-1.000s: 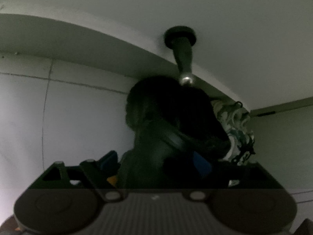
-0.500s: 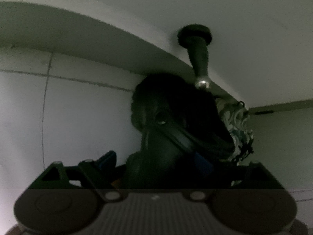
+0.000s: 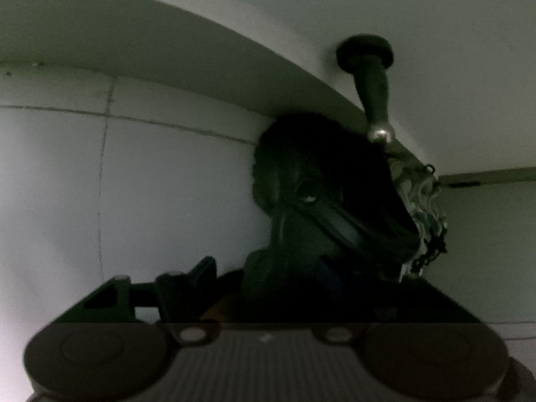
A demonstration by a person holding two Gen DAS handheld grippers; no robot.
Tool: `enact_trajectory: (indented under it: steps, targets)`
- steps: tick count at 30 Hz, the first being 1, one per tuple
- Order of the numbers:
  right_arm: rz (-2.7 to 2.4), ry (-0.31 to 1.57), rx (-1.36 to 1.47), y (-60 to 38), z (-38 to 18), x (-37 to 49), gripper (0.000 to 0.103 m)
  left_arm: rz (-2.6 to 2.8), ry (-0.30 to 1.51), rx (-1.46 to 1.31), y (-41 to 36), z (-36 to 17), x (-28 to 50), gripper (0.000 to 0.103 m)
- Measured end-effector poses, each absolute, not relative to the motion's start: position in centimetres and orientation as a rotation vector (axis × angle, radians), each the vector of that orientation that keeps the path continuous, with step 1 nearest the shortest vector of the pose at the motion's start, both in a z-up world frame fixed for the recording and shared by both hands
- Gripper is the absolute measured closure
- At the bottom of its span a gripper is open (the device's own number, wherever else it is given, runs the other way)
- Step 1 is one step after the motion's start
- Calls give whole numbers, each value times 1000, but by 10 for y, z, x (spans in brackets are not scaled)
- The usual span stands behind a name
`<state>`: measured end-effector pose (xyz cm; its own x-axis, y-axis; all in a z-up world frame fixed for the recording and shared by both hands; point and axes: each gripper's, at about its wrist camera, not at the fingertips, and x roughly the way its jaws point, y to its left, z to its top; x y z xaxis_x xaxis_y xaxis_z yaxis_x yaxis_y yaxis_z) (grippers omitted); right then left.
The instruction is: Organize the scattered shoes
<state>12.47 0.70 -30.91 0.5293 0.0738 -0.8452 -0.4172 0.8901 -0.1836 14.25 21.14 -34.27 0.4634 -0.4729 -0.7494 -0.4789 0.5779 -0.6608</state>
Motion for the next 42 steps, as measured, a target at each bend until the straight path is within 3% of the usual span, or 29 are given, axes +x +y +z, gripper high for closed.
enact_trajectory:
  steps: [16,36,39,42]
  targets:
    - [275,953,-390,18,-314,121,4,-24,1135,-1053,216,-345,143,29]
    - [313,992,-408,30,-325,134,0,-95,1179,-1031,238,-348,154,30]
    - [327,980,-372,25,-325,134,0,-89,1156,-1041,231,-354,154,18]
    - [350,978,-368,22,-326,134,0,-86,1146,-1076,230,-360,151,17]
